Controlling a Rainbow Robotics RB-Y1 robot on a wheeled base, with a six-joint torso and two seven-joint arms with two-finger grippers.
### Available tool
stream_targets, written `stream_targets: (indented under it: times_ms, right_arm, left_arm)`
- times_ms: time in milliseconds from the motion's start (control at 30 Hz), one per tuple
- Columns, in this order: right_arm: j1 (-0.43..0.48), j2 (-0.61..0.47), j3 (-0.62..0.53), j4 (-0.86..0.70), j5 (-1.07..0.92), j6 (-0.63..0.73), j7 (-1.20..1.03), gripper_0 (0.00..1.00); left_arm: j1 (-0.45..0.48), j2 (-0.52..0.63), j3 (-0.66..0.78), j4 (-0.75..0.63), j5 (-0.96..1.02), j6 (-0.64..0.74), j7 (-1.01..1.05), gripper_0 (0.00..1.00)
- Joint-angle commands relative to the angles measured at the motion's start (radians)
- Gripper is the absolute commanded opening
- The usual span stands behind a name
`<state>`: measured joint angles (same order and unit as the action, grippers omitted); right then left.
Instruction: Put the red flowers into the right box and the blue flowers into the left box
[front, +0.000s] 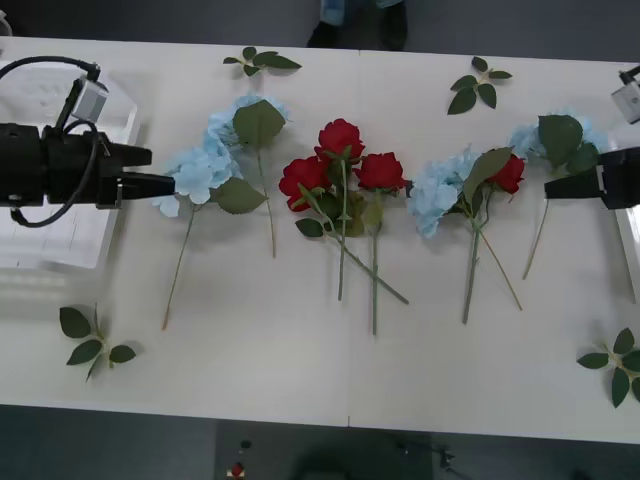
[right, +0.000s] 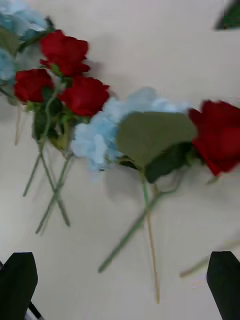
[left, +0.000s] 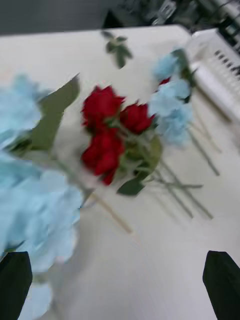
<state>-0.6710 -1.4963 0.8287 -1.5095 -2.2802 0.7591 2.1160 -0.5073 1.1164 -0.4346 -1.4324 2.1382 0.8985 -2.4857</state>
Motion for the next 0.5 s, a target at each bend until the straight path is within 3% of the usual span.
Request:
stream_targets:
  times_ms: [33,233,500]
  right_arm:
    - [-0.002,-0.038,0.02,0.08,-0.005,0.0,-0.148,1.0]
    - [-0.002,0.01,0.059,0.221,-0.005,0.002,-0.287,1.0]
    - [-0.016,0.172,0.063,0.448,0.062,-0.073,-0.353,1.0]
  left_arm:
    - [-0.042,-0.026,0.014,0.063,-0.127,0.004,0.116,1.0]
    - [-0.051,-0.067,0.014,0.098,-0.323,0.004,0.237,1.0]
    - [-0.057,-0.145,0.016,0.098,-0.627,0.056,0.444,1.0]
